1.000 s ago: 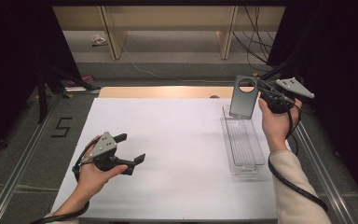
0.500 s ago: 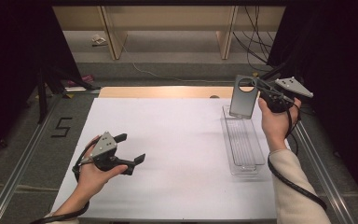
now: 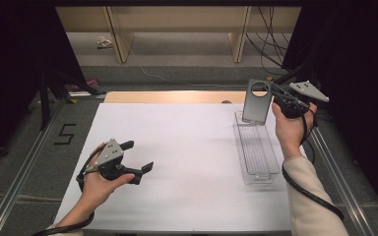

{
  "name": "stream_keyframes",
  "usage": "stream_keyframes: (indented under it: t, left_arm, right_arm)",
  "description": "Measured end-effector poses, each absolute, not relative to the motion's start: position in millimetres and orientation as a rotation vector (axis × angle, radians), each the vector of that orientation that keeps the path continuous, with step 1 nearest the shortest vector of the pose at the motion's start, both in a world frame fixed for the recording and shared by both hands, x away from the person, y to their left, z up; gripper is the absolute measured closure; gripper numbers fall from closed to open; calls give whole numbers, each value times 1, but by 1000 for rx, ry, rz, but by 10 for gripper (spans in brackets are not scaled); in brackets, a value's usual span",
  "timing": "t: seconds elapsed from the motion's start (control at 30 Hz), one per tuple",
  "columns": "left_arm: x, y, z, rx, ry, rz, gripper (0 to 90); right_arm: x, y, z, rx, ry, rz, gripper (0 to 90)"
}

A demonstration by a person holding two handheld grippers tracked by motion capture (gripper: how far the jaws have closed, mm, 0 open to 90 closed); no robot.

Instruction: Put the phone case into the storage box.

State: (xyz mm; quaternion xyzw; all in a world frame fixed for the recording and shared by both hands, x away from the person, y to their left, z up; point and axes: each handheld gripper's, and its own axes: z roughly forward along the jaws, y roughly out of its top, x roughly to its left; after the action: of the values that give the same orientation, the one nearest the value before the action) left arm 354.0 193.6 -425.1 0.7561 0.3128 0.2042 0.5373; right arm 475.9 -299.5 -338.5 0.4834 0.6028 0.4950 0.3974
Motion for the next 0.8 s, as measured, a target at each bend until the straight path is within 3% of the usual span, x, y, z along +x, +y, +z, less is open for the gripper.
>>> stream_keyframes:
  t: [0.8]
  left_arm:
    - [354, 194, -426, 1801, 747, 485, 0]
  right_arm:
    - [485, -299, -348, 1205, 1542, 1244, 853]
